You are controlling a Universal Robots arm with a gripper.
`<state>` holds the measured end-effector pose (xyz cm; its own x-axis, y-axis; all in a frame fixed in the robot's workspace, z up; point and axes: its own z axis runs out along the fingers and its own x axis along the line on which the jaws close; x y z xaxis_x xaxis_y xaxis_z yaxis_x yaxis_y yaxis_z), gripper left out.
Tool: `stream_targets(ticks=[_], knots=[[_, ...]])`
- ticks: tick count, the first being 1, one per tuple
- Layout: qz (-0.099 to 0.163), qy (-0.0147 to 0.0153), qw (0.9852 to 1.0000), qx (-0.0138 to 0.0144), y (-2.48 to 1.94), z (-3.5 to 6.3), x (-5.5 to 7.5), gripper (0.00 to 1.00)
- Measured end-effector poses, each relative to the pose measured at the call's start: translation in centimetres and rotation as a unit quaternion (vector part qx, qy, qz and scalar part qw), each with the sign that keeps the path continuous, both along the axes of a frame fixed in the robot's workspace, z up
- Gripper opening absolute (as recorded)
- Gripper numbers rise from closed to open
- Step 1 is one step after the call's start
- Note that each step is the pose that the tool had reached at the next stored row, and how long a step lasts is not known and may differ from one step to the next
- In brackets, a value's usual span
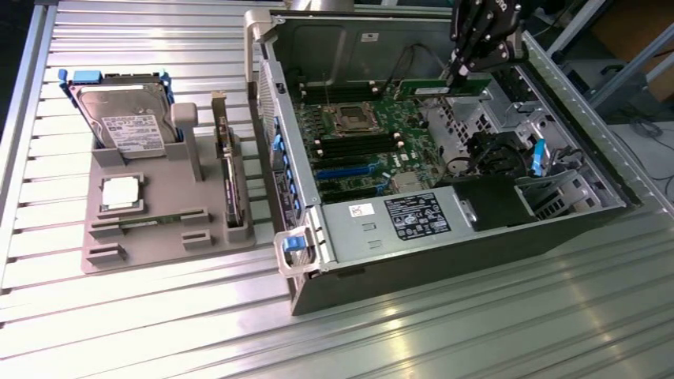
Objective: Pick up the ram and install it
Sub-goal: 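Insert the ram into the slot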
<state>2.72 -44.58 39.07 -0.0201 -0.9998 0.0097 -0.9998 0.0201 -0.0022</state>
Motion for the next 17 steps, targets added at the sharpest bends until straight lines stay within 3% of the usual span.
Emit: stream_targets(ticks=[17], knots=[[0.000, 0.0000, 1.0000, 0.0000, 0.00, -0.66, 0.00, 0.12]])
